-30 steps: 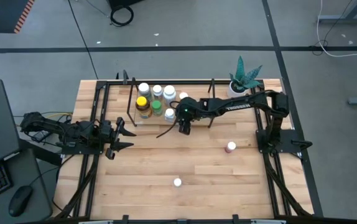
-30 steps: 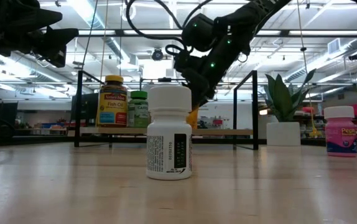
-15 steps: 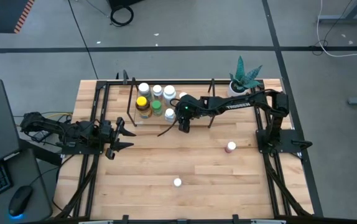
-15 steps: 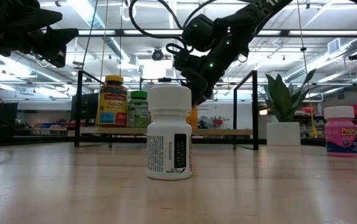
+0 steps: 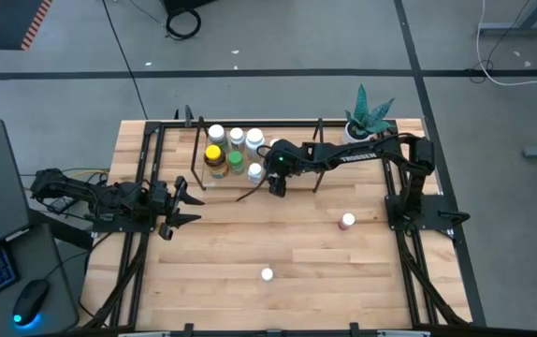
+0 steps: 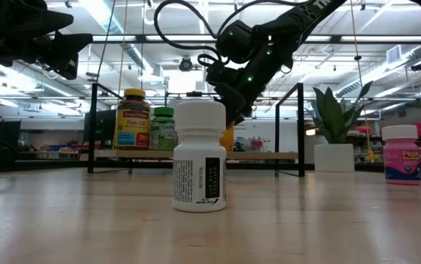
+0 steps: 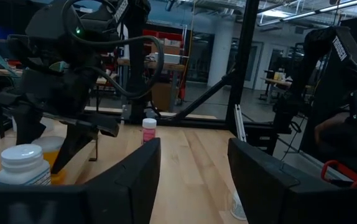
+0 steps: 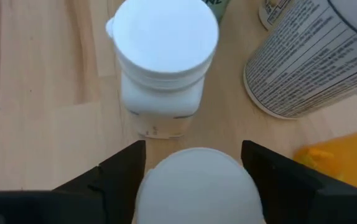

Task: Pick and place medicine bottles onto shelf by color
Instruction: Put the yellow pill bottle on the shelf aligned with the other yellow pill bottles, then put the white pill bottle on the shelf

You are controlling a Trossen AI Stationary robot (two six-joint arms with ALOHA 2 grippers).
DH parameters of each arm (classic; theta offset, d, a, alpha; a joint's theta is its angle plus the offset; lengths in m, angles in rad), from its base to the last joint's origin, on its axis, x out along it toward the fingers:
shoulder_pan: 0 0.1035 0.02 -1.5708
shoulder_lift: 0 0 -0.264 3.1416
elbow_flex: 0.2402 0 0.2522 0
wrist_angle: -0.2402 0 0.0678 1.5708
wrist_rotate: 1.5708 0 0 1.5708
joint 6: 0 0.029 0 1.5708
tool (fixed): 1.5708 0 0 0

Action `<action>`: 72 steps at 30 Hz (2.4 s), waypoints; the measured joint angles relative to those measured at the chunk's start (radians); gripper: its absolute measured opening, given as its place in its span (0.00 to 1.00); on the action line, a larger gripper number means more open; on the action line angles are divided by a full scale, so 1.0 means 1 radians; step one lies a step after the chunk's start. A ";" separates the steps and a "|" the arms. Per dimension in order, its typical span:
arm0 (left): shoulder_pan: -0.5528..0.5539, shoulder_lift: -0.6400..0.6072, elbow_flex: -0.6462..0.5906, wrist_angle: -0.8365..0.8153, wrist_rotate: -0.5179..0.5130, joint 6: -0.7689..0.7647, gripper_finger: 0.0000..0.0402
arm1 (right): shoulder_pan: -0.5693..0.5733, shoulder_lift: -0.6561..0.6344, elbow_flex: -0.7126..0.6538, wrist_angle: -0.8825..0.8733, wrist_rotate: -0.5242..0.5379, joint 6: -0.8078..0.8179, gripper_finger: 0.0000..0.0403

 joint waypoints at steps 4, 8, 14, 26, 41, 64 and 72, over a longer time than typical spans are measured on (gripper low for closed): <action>0.000 0.000 0.000 0.000 0.000 0.000 0.49 | 0.000 0.000 0.000 0.018 0.009 0.000 0.74; 0.000 0.000 0.000 0.000 0.000 0.000 0.49 | 0.000 -0.001 0.032 -0.003 0.009 -0.001 0.80; 0.000 0.000 0.000 0.000 0.000 0.000 0.49 | 0.002 -0.001 0.133 -0.133 0.010 -0.007 0.89; 0.000 0.000 0.000 0.000 0.000 0.000 0.48 | 0.181 -0.002 0.395 -0.483 0.034 0.078 0.90; 0.000 0.000 0.000 0.005 -0.001 0.000 0.48 | 0.598 0.231 0.405 -0.153 -0.052 0.154 0.89; 0.000 0.000 0.000 0.000 0.000 0.000 0.48 | 0.670 0.360 0.475 -0.387 0.088 0.263 0.70; 0.000 0.000 0.000 0.000 0.000 0.000 0.49 | 0.667 0.360 0.475 -0.385 0.087 0.257 0.50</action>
